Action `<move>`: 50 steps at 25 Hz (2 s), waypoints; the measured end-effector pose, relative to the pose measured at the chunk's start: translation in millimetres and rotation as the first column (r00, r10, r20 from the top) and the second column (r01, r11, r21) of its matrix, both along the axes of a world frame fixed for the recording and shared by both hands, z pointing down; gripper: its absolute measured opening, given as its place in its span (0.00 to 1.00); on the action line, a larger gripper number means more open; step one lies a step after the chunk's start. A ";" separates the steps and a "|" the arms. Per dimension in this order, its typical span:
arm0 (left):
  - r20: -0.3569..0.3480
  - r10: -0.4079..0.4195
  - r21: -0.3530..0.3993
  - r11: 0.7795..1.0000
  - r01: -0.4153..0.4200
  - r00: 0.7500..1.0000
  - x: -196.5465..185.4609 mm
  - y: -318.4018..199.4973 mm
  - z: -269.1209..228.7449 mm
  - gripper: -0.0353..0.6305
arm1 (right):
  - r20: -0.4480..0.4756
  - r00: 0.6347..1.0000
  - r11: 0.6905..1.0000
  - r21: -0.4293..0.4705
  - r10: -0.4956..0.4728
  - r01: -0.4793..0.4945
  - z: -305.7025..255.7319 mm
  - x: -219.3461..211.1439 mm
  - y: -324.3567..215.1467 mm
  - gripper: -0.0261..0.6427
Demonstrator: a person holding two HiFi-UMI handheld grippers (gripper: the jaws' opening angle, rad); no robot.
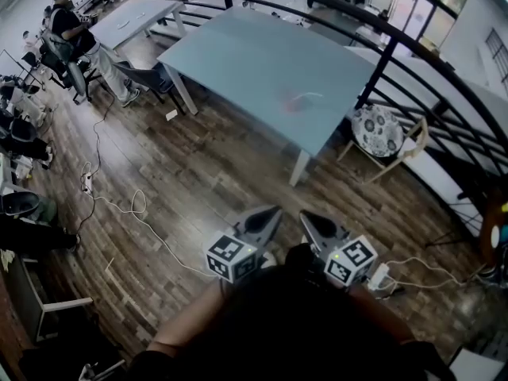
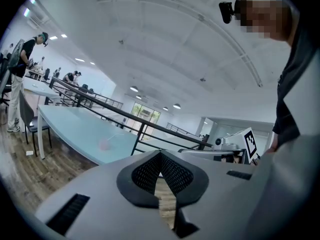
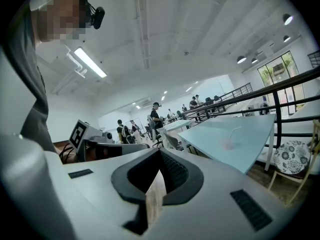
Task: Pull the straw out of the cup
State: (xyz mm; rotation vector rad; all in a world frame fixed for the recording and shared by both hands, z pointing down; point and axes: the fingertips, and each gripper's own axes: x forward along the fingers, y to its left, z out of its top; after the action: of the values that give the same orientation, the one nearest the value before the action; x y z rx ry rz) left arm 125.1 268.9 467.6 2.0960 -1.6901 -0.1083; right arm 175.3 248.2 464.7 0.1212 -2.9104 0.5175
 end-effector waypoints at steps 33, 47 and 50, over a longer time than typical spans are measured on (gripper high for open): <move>0.028 0.001 -0.020 1.000 -0.001 1.000 34.6 -247.9 -0.2 0.07 | 0.004 0.998 0.996 -0.073 -0.058 0.058 6.7 24.4 -242.3 0.06; 0.015 0.015 -0.031 0.999 -0.014 1.000 20.5 -274.0 2.1 0.07 | 0.006 0.998 0.994 -0.085 -0.069 0.069 10.9 8.7 -261.4 0.06; 0.011 0.038 -0.029 0.999 -0.038 0.999 13.2 -276.6 3.5 0.07 | -0.003 0.999 0.995 -0.095 -0.044 0.044 13.2 1.4 -264.2 0.06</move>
State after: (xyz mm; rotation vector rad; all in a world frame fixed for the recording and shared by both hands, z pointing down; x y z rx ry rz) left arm 138.2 -7.8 471.1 2.1102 -1.6475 -0.0603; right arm 176.7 -16.0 478.0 0.0448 -2.8702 0.6456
